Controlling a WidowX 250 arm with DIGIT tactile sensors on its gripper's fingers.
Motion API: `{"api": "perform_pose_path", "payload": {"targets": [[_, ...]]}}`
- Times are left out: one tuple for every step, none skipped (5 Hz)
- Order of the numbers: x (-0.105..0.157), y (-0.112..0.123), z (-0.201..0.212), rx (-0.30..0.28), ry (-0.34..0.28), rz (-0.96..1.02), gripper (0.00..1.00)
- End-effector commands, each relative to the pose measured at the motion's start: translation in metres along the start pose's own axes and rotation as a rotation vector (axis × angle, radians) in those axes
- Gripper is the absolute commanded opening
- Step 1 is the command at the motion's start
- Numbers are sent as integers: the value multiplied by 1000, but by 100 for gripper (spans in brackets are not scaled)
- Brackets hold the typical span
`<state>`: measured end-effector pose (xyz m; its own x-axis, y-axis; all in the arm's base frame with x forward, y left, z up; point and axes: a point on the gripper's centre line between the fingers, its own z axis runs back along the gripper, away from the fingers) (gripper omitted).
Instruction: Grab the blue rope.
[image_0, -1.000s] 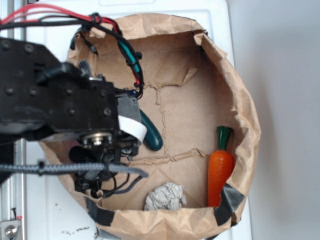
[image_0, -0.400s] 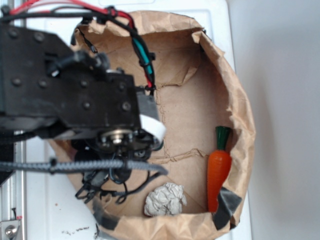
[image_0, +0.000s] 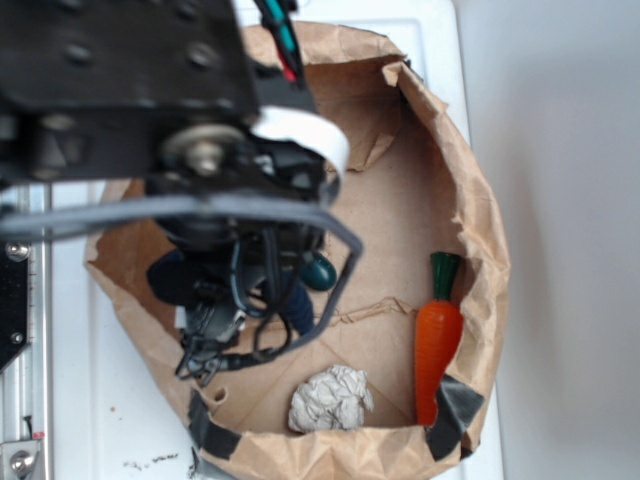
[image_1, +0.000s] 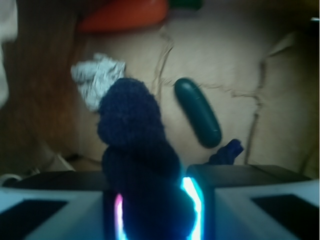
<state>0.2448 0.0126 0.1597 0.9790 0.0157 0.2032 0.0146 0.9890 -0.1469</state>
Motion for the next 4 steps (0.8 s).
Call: {"api": "perform_pose_path", "payload": {"targets": [[26, 8, 59, 125, -198, 333, 0], [37, 10, 64, 185, -195, 397, 0], [36, 4, 65, 257, -178, 315, 0], [32, 3, 69, 197, -138, 283, 0]]}}
